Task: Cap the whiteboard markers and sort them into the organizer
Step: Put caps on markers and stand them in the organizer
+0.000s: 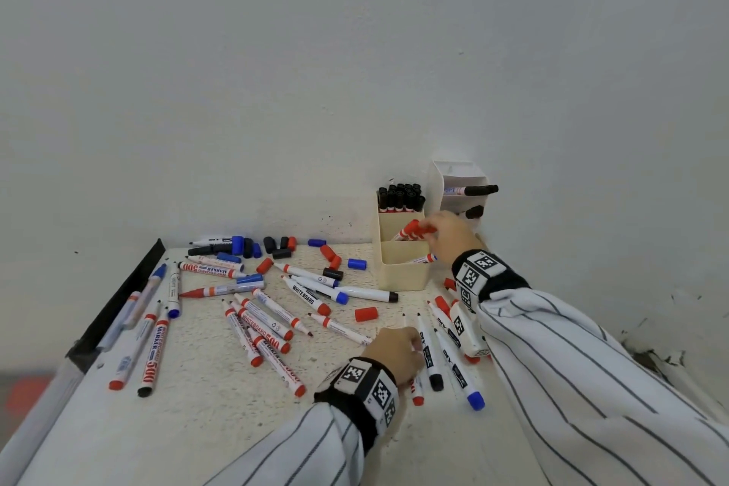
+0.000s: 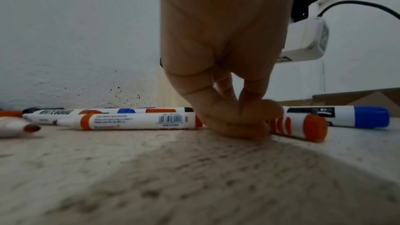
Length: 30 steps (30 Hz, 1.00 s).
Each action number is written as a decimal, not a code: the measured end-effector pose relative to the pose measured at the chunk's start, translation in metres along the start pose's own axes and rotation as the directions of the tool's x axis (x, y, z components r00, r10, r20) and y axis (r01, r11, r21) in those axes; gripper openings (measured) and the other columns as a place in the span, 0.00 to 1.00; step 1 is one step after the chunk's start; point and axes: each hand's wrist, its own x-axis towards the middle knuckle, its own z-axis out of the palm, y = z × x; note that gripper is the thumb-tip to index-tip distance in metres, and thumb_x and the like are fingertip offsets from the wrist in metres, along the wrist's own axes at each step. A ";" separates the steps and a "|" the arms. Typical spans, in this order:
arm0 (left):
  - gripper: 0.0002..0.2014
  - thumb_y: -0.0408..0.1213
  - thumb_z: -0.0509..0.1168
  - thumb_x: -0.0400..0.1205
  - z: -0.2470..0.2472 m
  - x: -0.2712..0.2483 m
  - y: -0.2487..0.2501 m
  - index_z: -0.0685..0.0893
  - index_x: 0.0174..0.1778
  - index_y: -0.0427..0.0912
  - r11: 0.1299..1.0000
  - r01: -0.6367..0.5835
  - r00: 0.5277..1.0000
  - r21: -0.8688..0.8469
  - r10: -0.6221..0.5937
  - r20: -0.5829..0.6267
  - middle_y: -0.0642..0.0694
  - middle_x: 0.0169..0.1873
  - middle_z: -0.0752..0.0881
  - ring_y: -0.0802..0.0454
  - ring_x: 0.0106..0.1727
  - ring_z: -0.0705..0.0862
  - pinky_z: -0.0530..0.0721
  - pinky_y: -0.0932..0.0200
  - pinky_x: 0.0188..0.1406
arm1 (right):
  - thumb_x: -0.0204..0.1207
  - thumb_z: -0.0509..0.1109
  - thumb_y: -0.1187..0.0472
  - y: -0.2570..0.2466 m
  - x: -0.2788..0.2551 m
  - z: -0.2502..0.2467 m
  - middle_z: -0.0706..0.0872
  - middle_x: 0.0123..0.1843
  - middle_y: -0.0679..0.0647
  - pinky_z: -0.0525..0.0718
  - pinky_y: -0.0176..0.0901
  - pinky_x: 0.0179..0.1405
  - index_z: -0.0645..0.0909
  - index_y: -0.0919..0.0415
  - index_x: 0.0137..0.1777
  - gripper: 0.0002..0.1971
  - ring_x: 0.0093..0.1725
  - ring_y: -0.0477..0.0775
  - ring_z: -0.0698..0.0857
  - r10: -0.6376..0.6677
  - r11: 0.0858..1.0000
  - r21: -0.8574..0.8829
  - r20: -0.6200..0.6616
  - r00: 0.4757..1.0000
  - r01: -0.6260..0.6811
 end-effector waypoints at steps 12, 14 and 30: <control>0.10 0.34 0.64 0.79 -0.002 -0.009 -0.005 0.76 0.55 0.44 0.976 0.007 0.999 -0.219 -0.016 -0.039 0.48 0.42 0.80 0.51 0.32 0.83 0.88 0.56 0.38 | 0.79 0.62 0.63 0.043 -0.053 -0.018 0.84 0.50 0.59 0.82 0.45 0.50 0.81 0.67 0.49 0.08 0.46 0.56 0.83 0.263 0.964 0.018 0.080 0.961 -0.266; 0.09 0.35 0.64 0.80 -0.002 -0.012 -0.007 0.75 0.54 0.45 0.971 -0.018 0.996 -0.240 -0.004 -0.088 0.48 0.41 0.82 0.54 0.28 0.81 0.86 0.61 0.33 | 0.79 0.63 0.62 0.049 -0.069 -0.018 0.83 0.50 0.56 0.82 0.40 0.44 0.81 0.65 0.55 0.10 0.40 0.51 0.81 0.356 0.934 -0.119 0.312 0.881 -0.336; 0.11 0.32 0.50 0.85 -0.011 -0.021 -0.020 0.70 0.39 0.48 0.913 -0.094 0.953 -0.397 -0.032 -0.300 0.48 0.35 0.77 0.55 0.33 0.73 0.74 0.56 0.41 | 0.84 0.52 0.48 0.030 -0.083 0.016 0.82 0.62 0.57 0.74 0.40 0.62 0.77 0.65 0.61 0.21 0.59 0.54 0.81 0.434 0.885 -0.336 0.339 0.835 -0.323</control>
